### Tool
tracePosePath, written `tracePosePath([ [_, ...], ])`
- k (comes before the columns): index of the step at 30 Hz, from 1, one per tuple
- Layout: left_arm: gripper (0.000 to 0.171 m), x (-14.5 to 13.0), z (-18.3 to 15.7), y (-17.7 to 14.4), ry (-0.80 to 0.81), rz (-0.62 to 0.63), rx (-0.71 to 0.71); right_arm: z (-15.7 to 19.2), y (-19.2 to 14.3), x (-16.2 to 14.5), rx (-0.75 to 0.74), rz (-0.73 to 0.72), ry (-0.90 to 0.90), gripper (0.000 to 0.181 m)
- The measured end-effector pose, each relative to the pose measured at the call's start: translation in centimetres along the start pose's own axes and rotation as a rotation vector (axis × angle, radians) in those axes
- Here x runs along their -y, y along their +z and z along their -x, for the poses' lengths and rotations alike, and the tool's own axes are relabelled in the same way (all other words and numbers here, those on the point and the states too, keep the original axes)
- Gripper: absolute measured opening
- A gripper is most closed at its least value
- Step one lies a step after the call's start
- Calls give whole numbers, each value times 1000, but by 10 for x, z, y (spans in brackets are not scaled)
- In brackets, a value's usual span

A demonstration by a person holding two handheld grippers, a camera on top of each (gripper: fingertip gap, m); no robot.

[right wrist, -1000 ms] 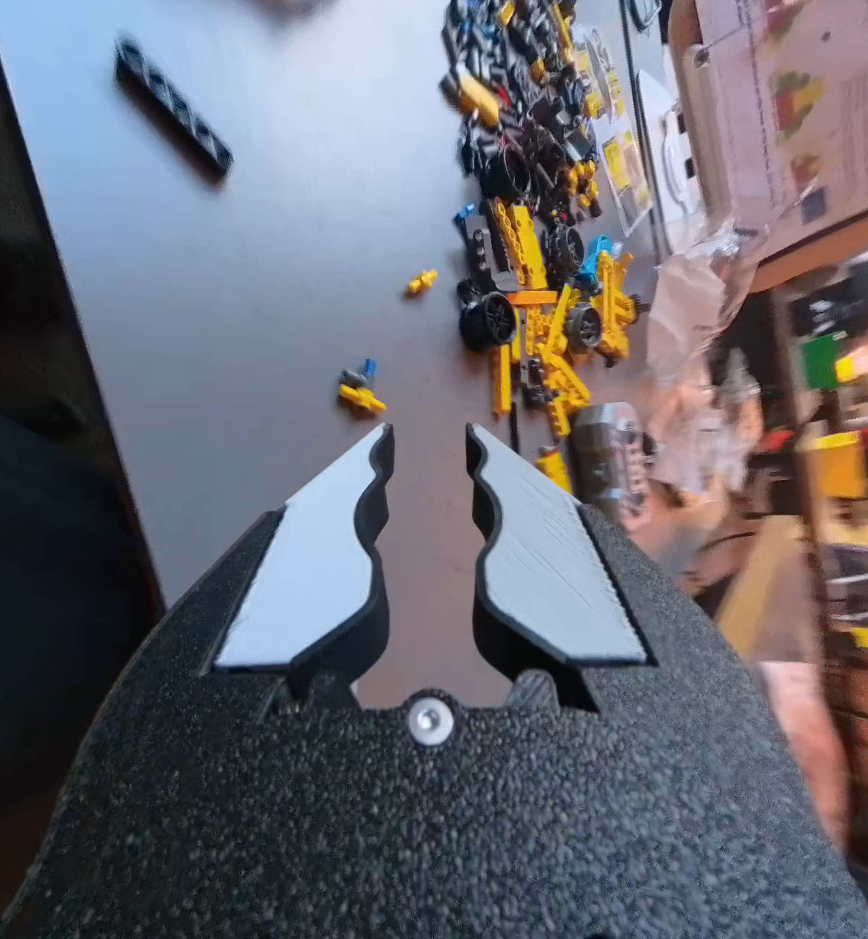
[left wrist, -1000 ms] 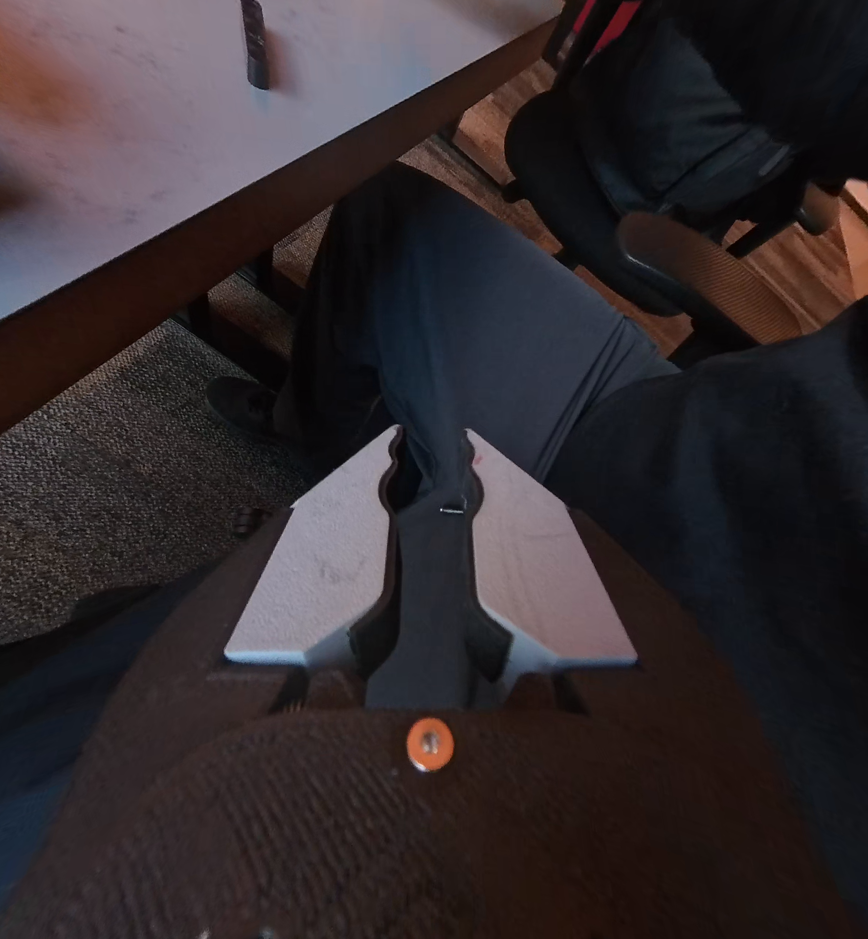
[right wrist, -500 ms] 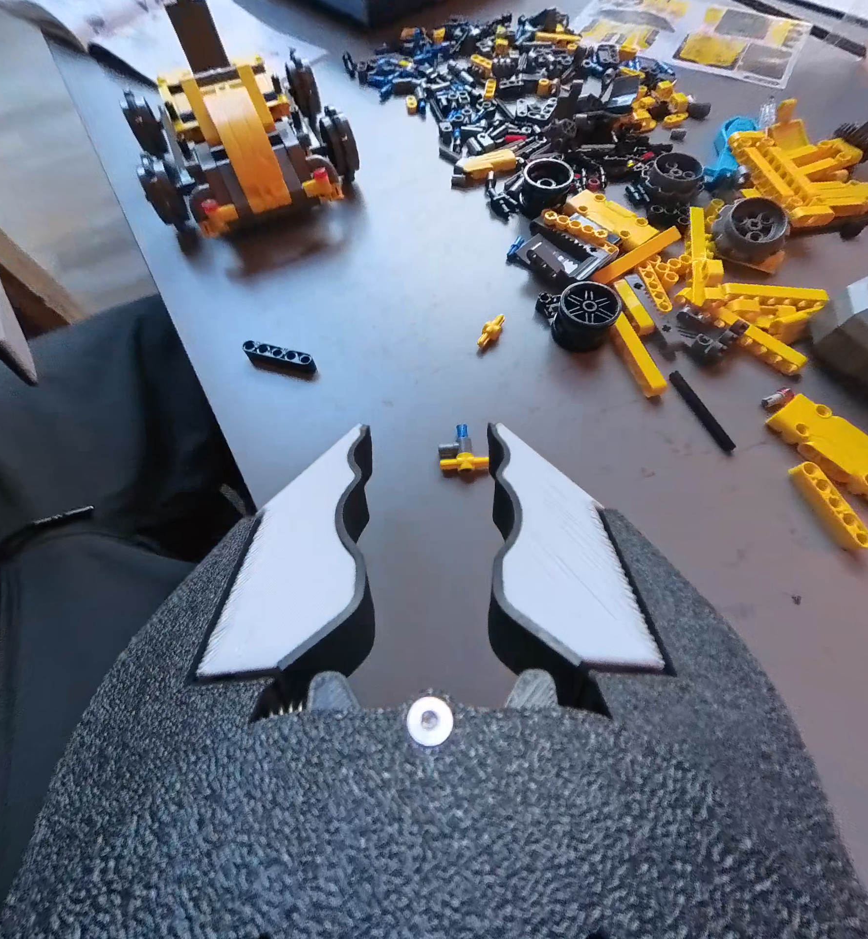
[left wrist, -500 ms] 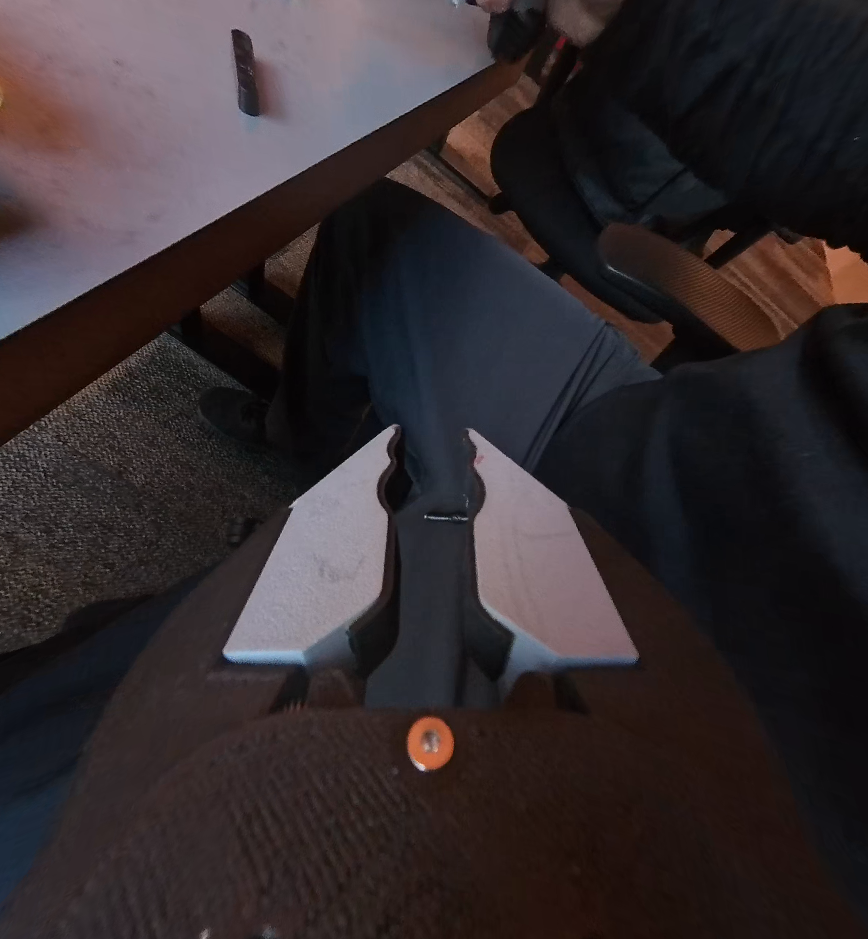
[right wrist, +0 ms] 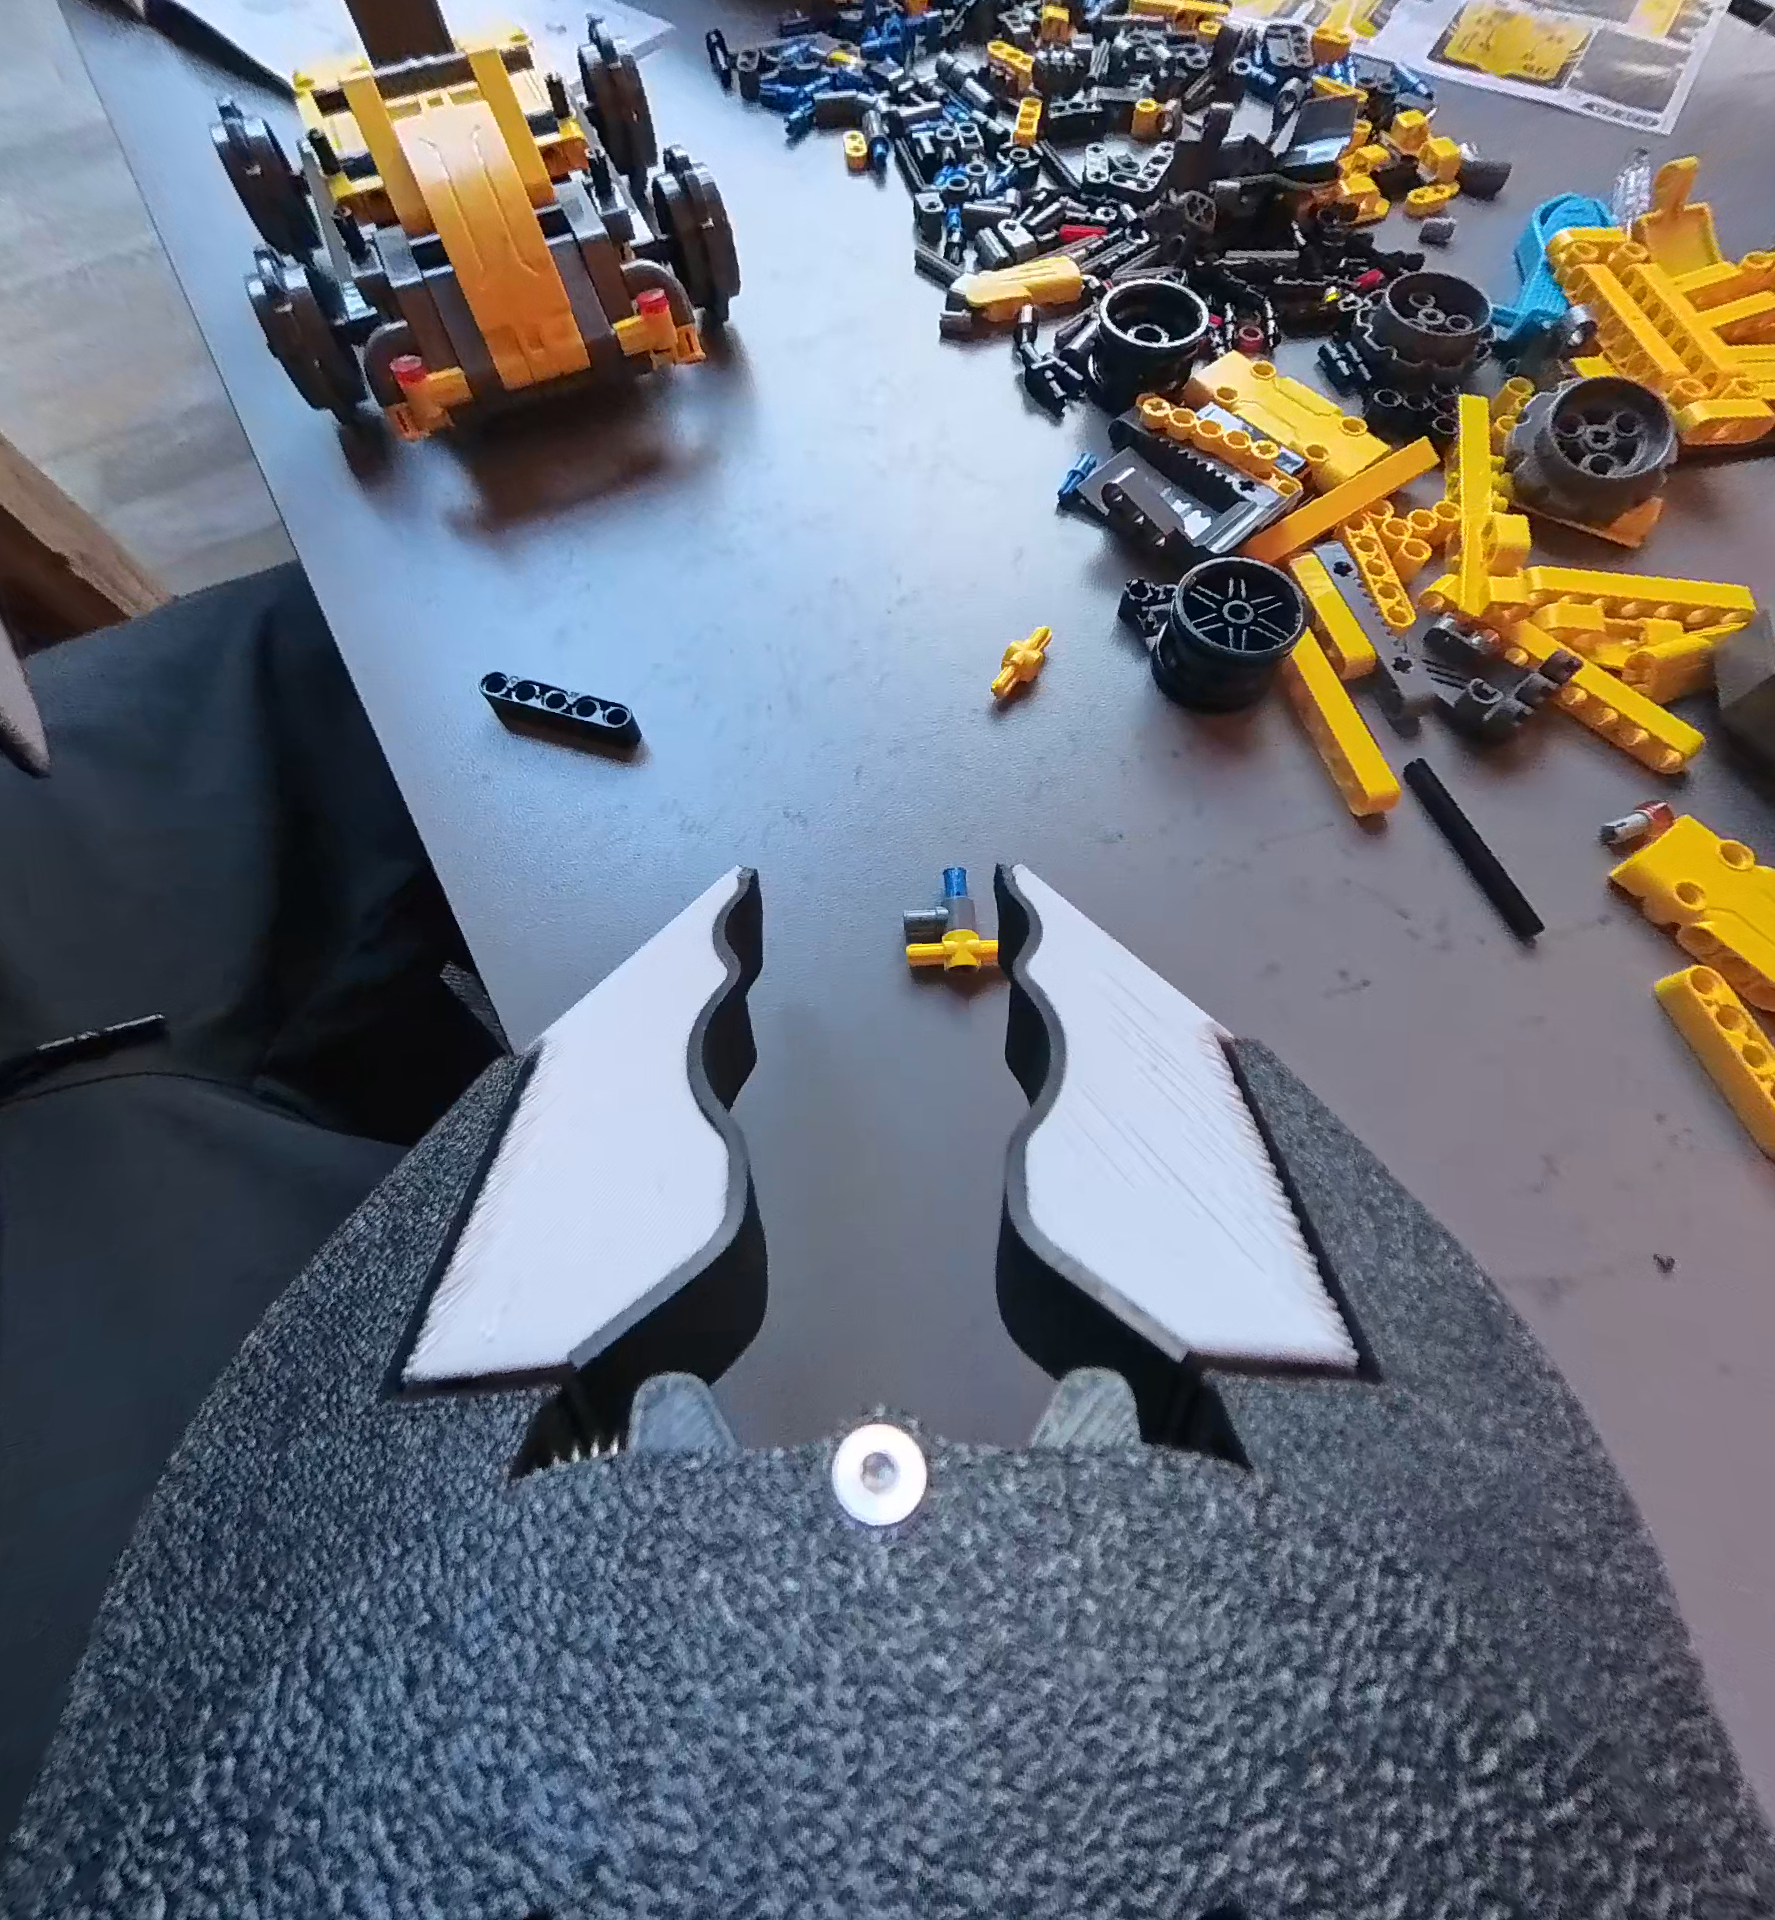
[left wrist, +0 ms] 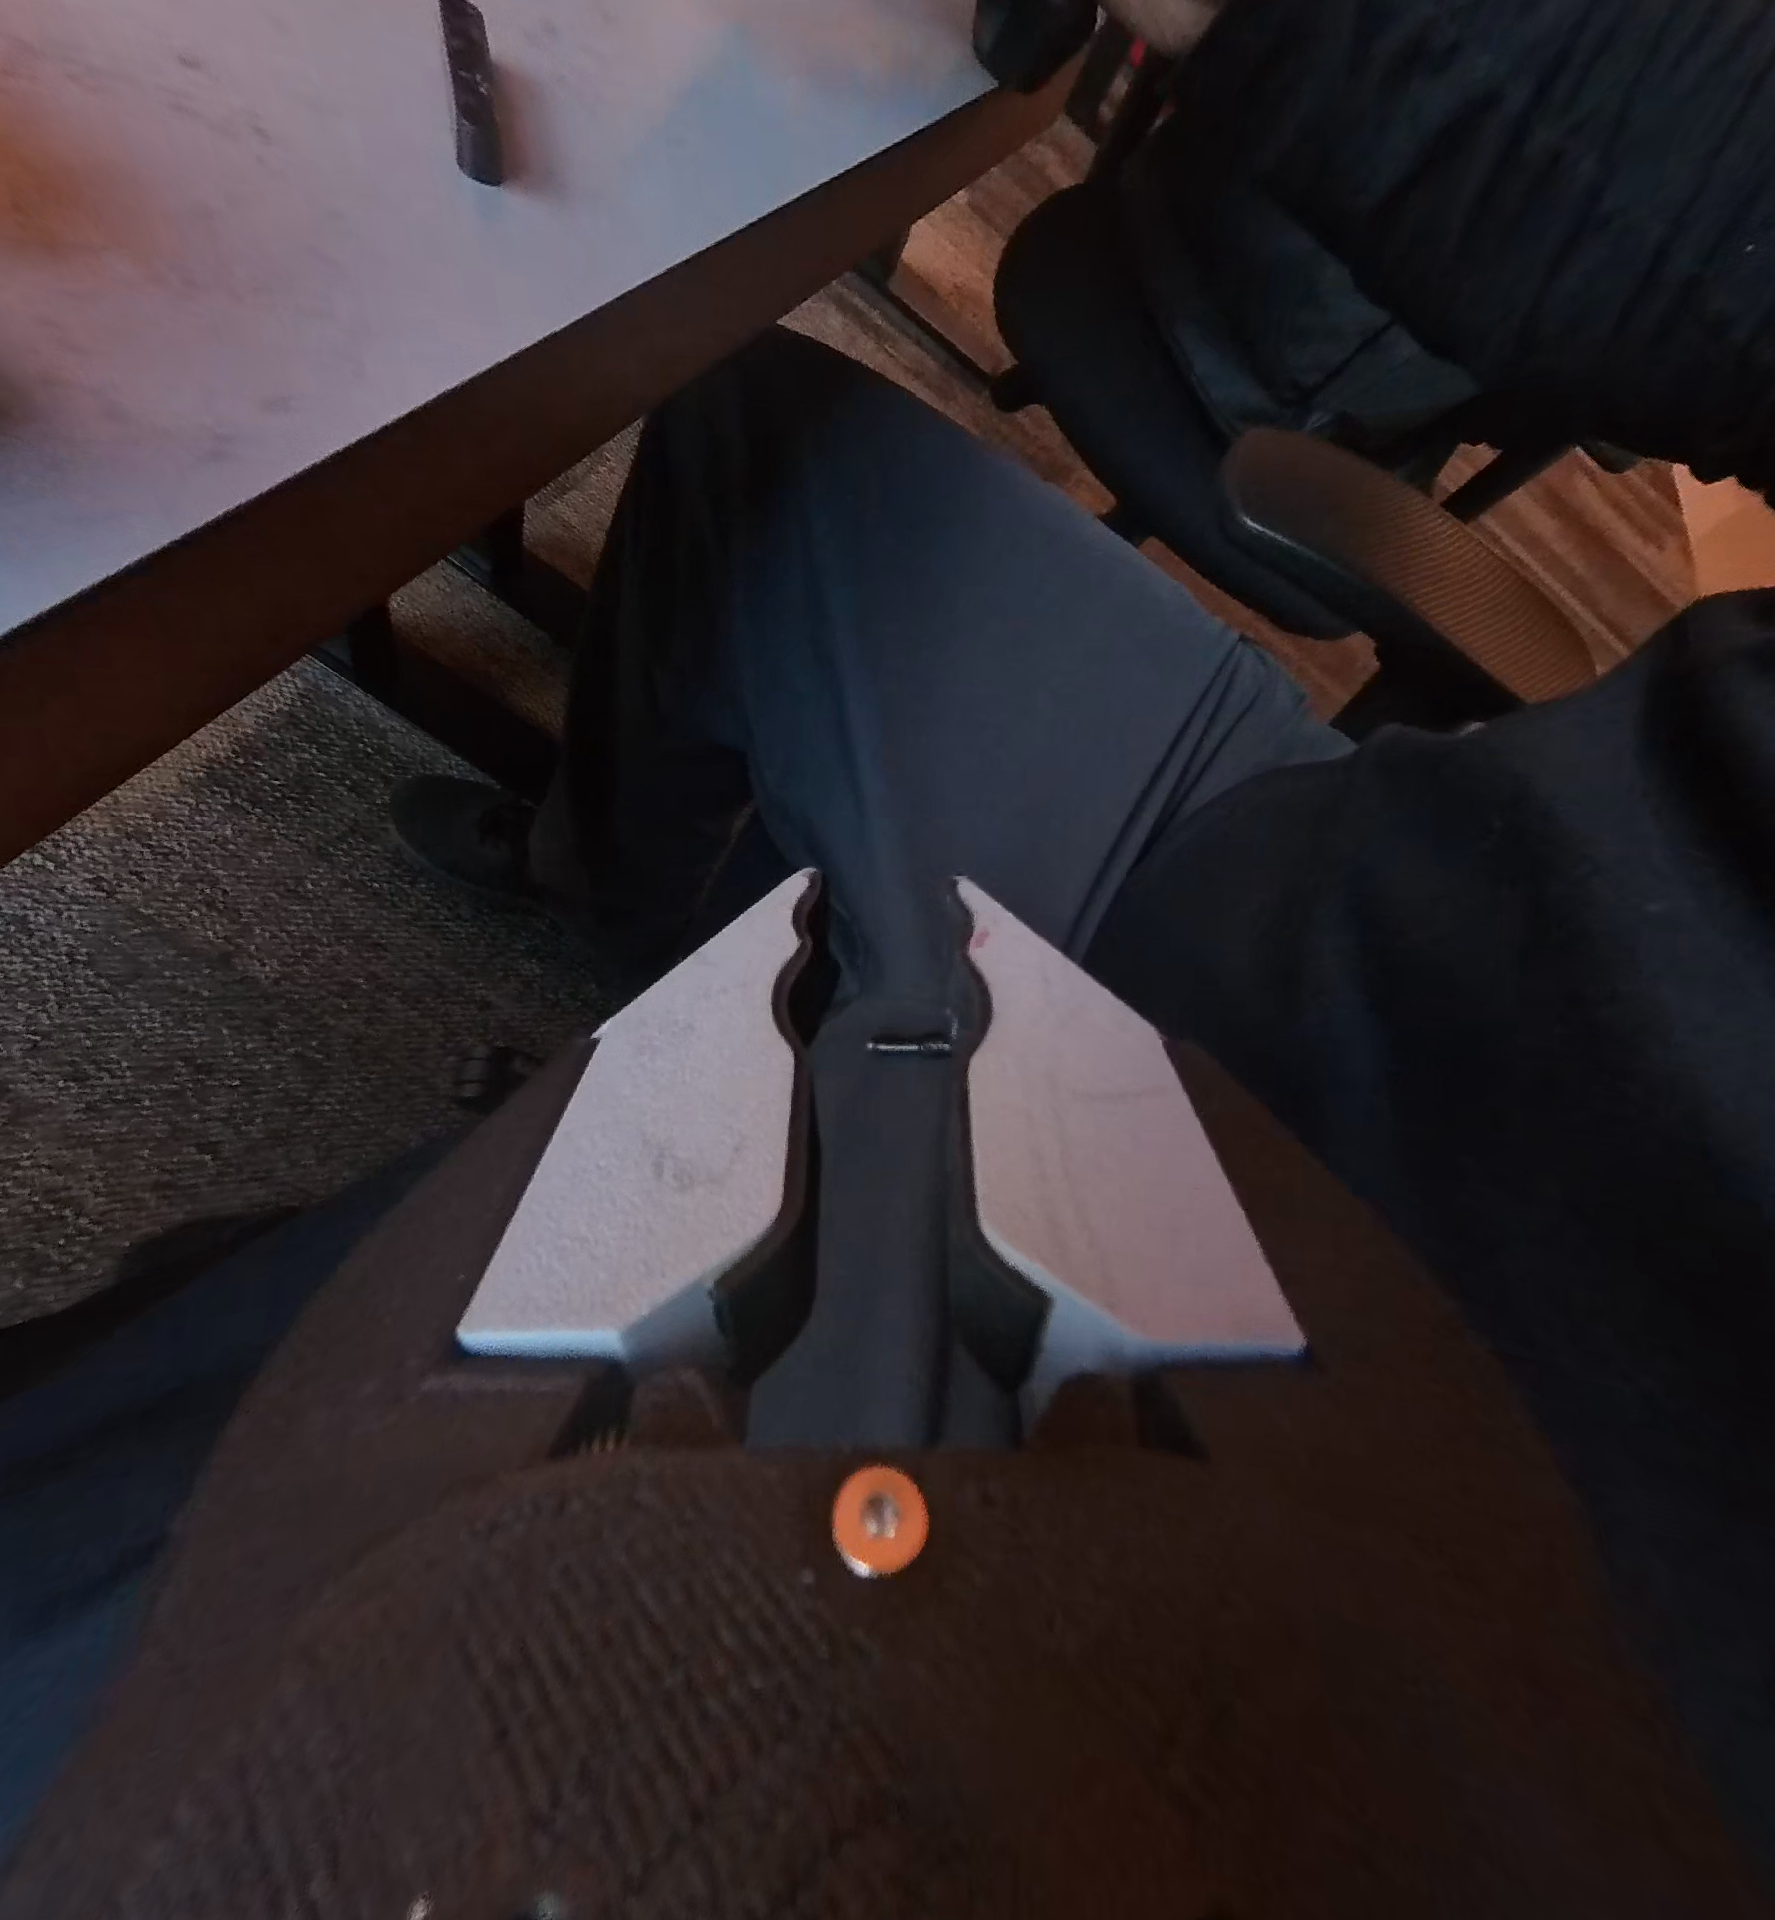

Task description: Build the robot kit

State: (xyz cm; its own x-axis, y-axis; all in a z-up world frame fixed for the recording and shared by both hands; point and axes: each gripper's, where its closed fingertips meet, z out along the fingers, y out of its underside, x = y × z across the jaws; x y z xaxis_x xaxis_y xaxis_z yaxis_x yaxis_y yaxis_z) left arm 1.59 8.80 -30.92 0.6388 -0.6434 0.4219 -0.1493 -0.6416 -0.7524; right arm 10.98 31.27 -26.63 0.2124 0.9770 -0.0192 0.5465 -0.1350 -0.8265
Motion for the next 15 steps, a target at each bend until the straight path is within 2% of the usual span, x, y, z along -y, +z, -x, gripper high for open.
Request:
tracePosePath([
  [15,18,-11,11,8,-35,35,13,8,10,-12,29,89,-67,44],
])
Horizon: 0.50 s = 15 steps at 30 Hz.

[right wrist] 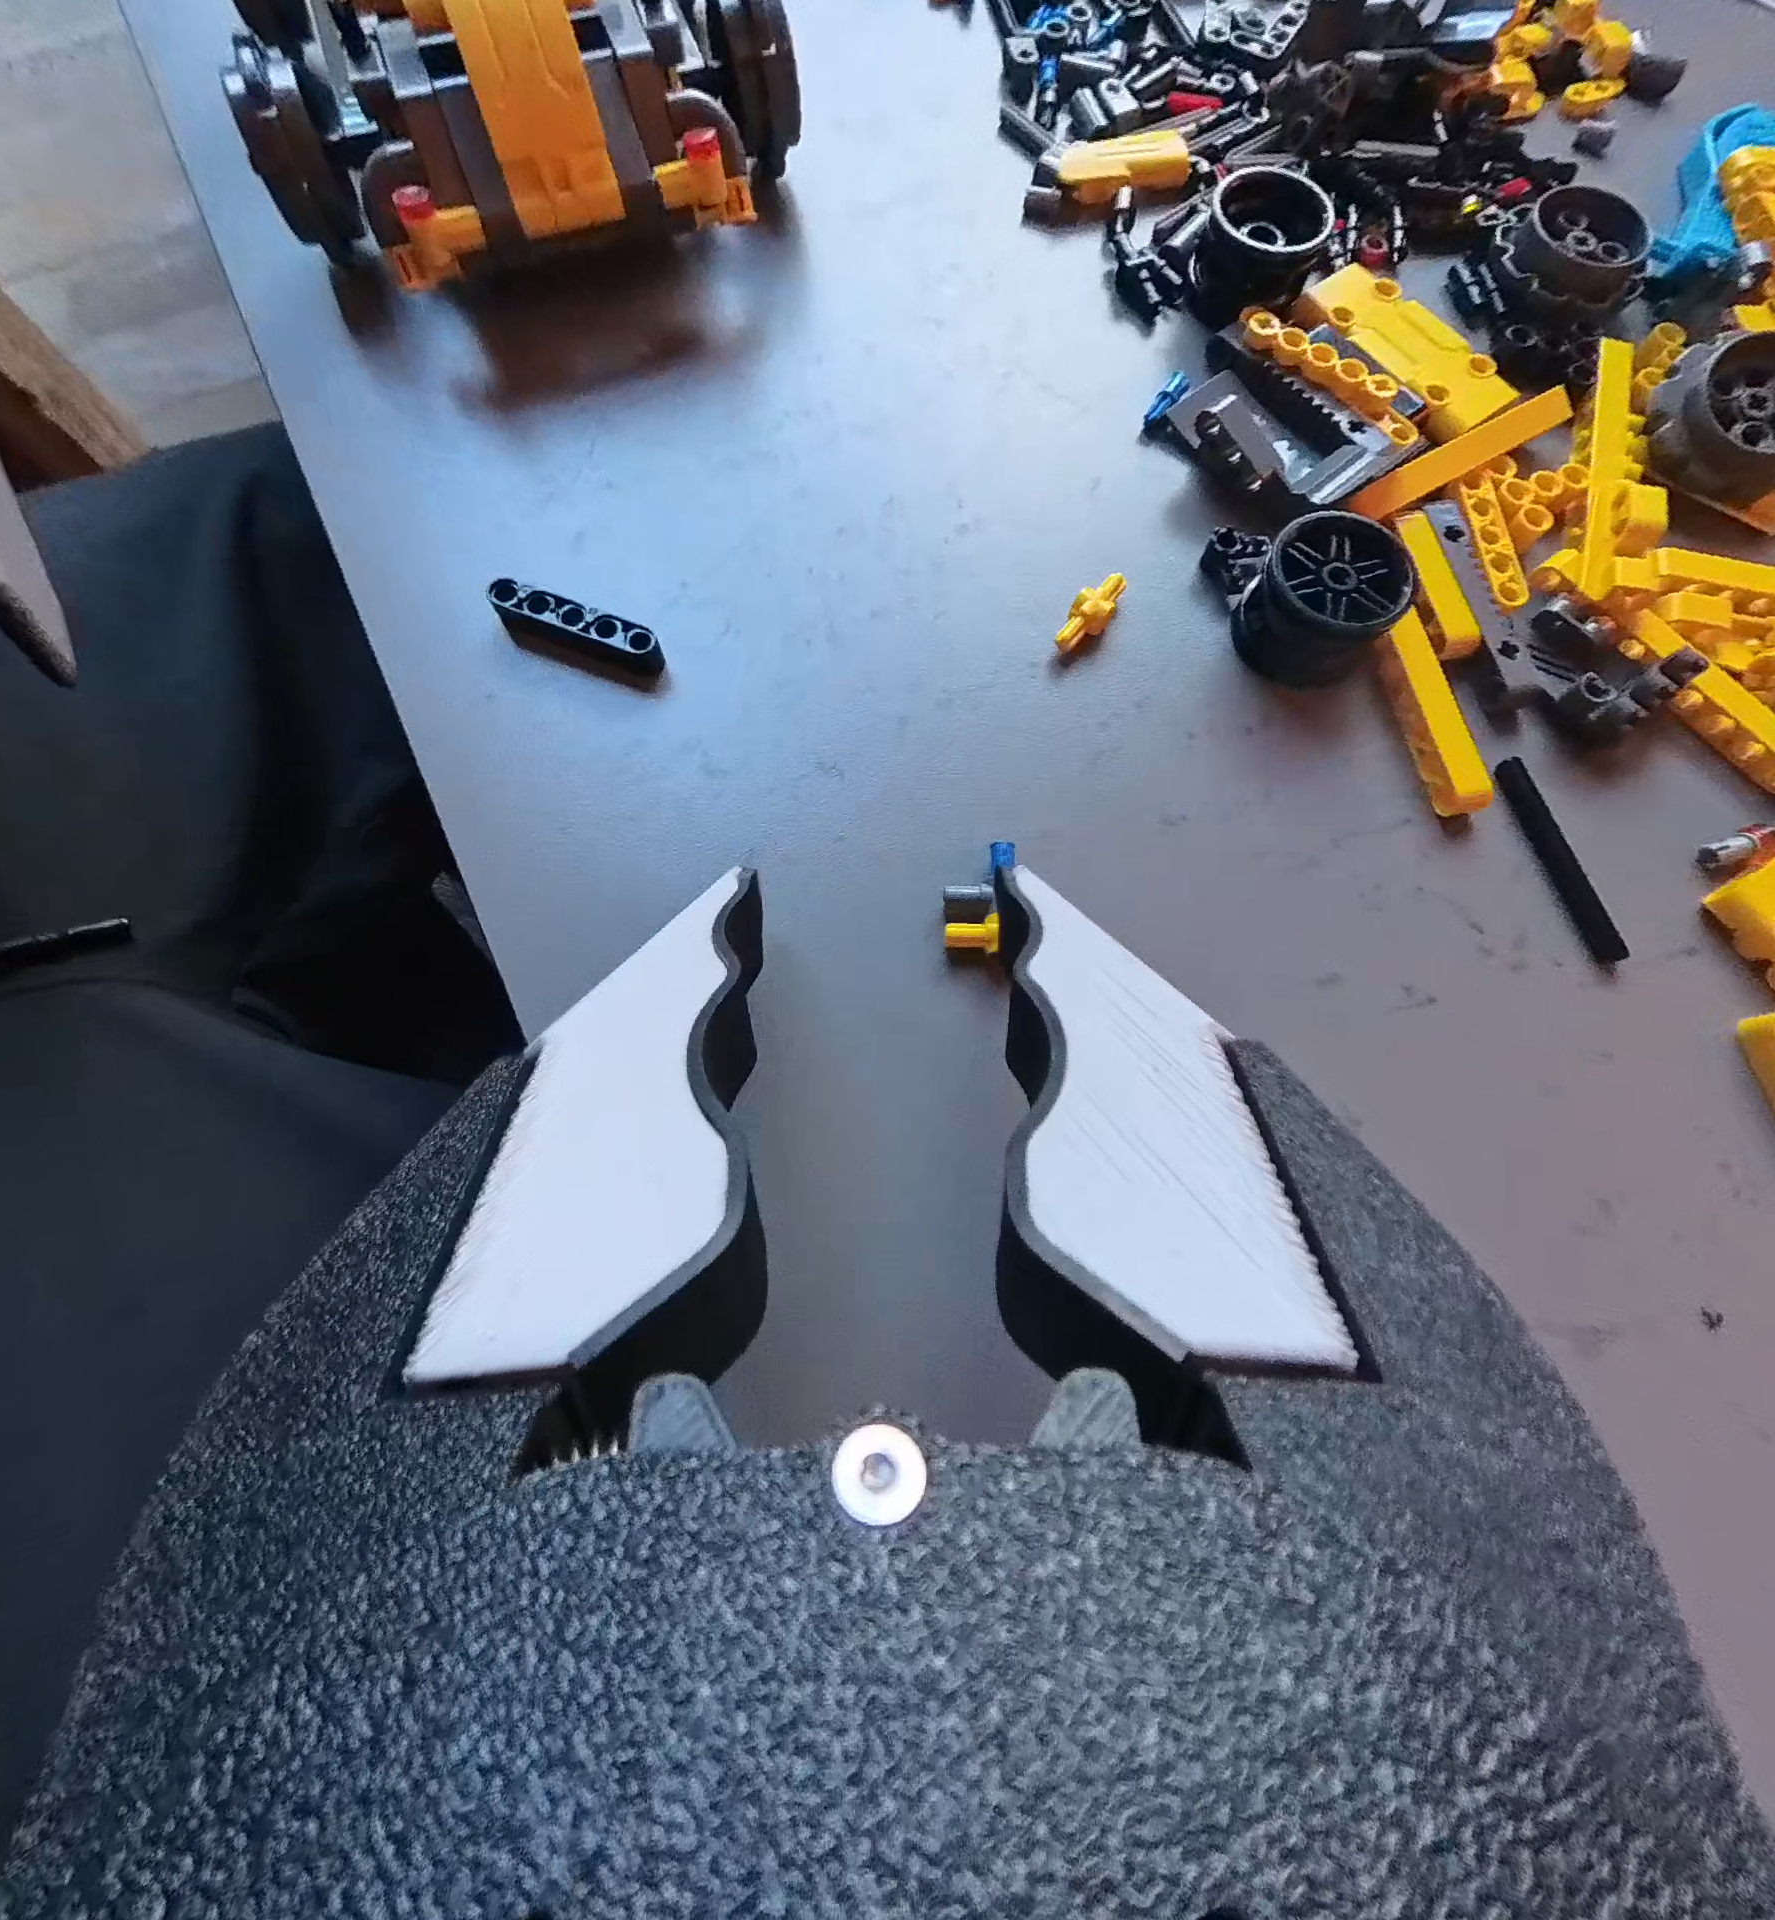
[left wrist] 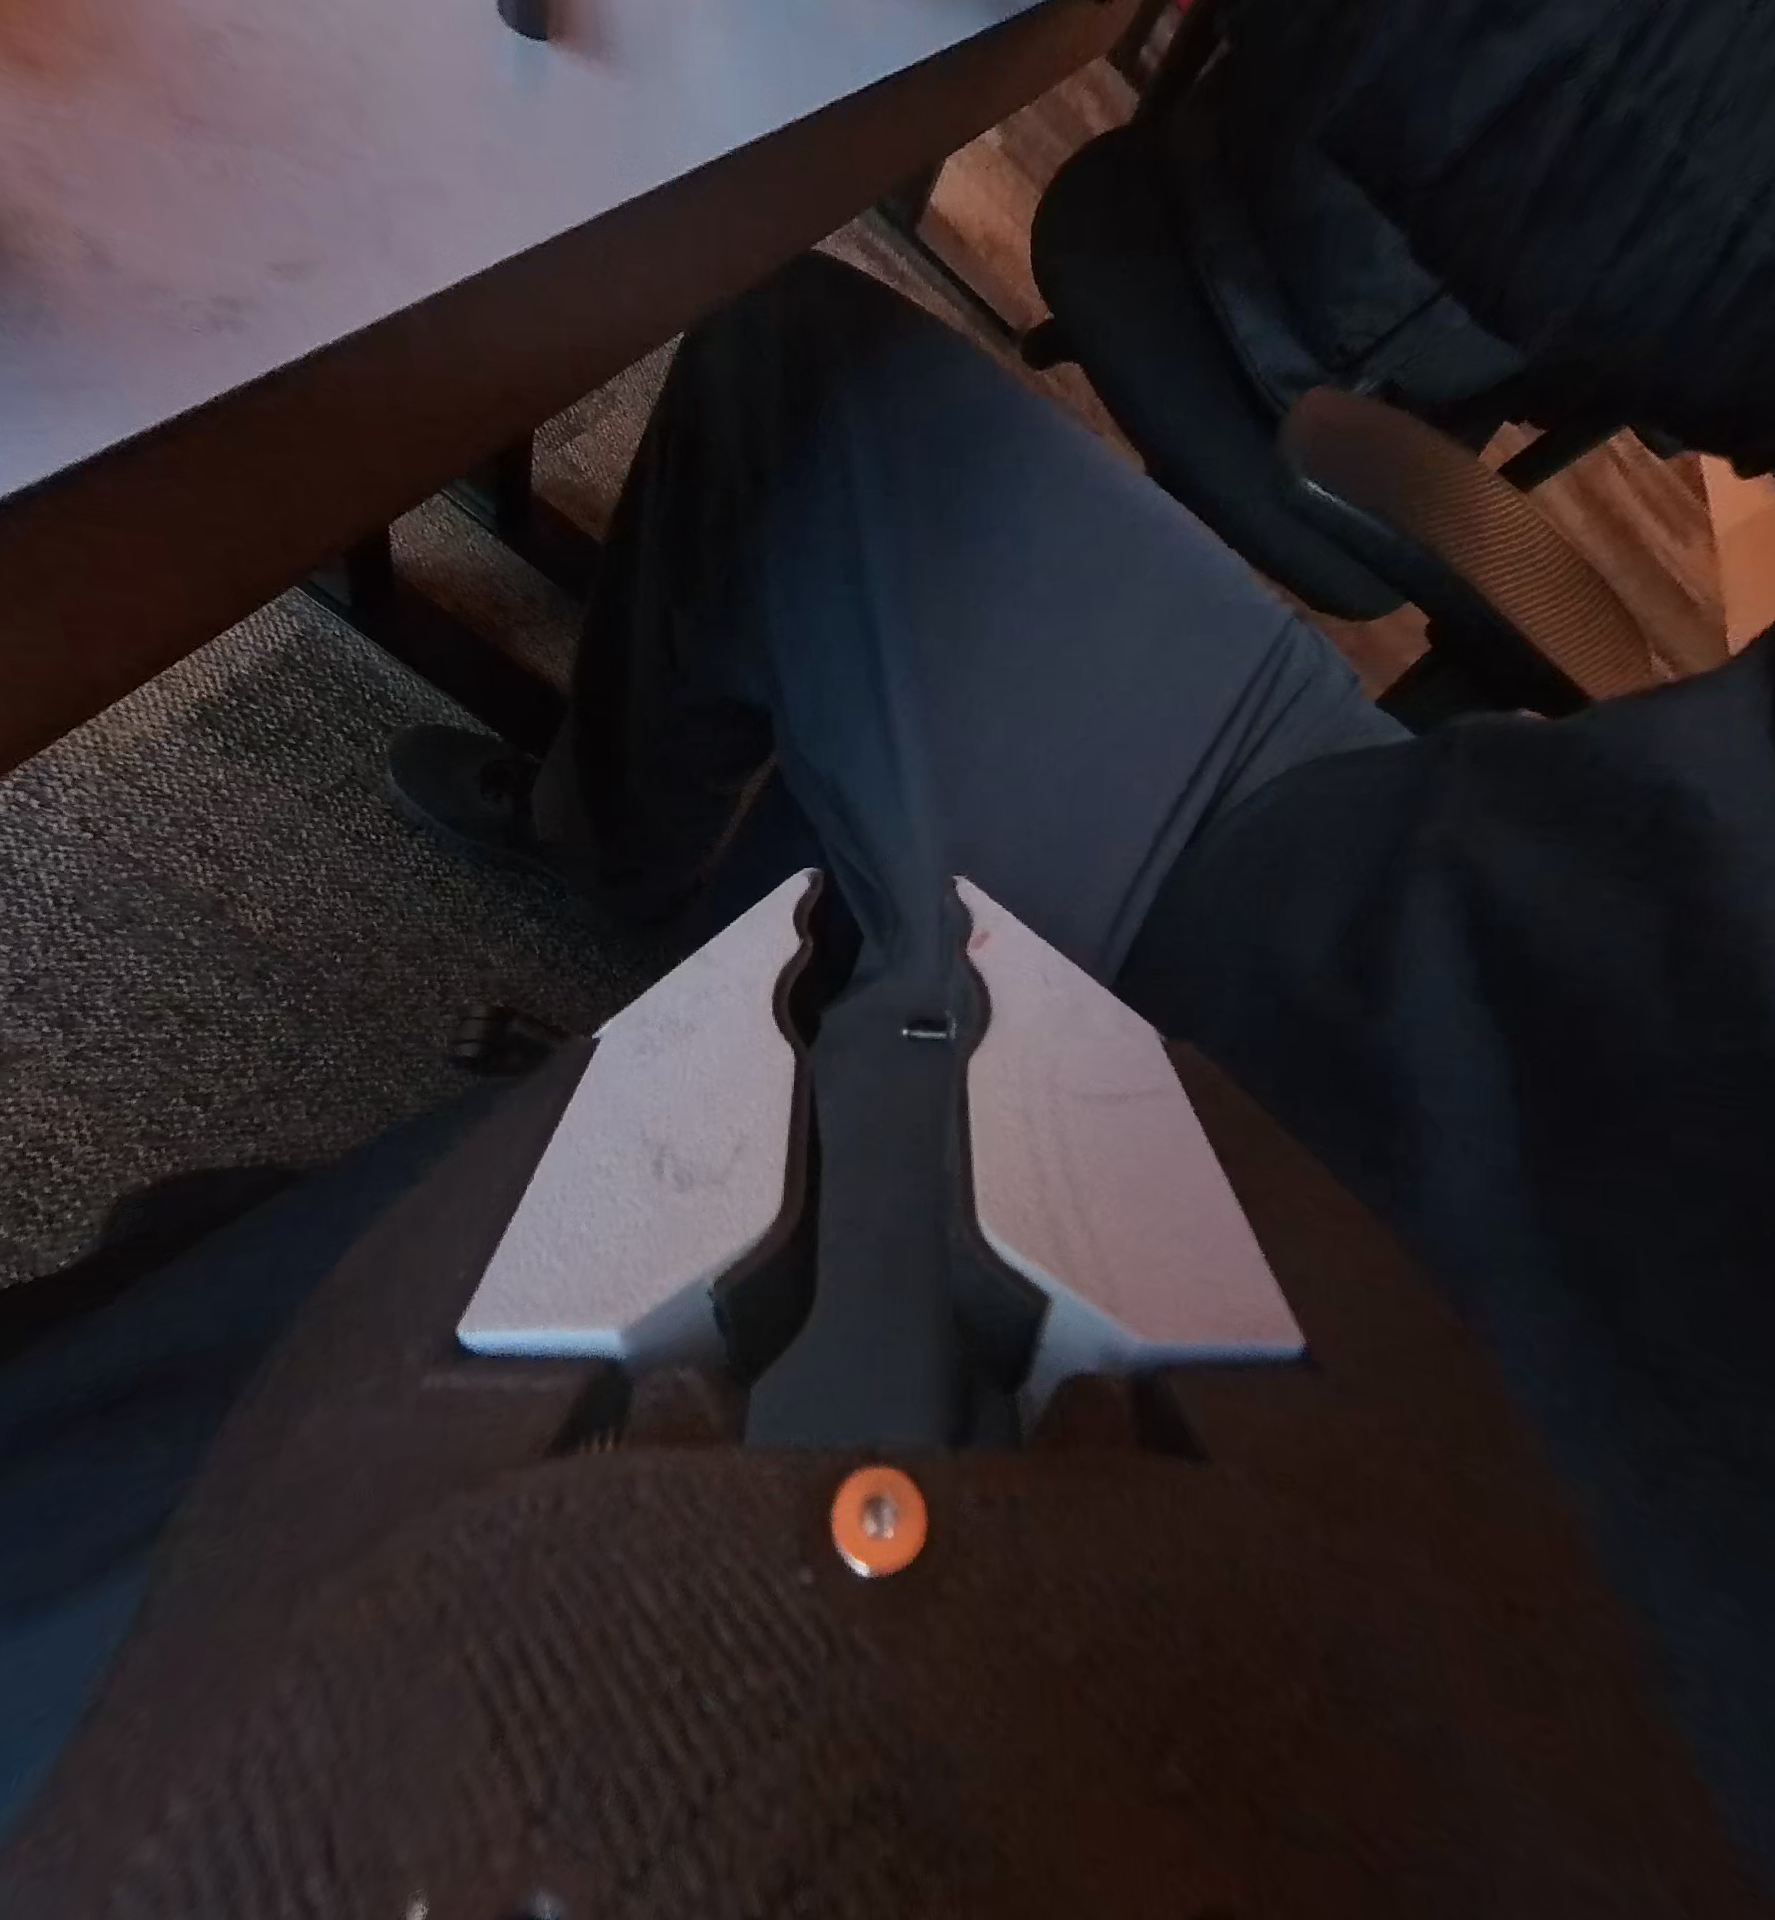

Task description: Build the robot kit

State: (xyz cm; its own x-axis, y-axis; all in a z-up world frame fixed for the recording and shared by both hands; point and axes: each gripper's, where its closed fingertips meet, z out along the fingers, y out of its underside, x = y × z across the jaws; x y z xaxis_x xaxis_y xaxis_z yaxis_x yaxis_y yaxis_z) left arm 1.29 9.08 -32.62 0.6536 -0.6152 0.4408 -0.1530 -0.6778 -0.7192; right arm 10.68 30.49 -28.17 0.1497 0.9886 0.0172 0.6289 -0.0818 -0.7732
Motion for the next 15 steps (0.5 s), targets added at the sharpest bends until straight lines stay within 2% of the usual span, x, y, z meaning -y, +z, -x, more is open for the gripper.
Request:
tracePosePath([
  [15,17,-4,4,5,-3,24,16,-6,-5,-9,4,26,-14,45],
])
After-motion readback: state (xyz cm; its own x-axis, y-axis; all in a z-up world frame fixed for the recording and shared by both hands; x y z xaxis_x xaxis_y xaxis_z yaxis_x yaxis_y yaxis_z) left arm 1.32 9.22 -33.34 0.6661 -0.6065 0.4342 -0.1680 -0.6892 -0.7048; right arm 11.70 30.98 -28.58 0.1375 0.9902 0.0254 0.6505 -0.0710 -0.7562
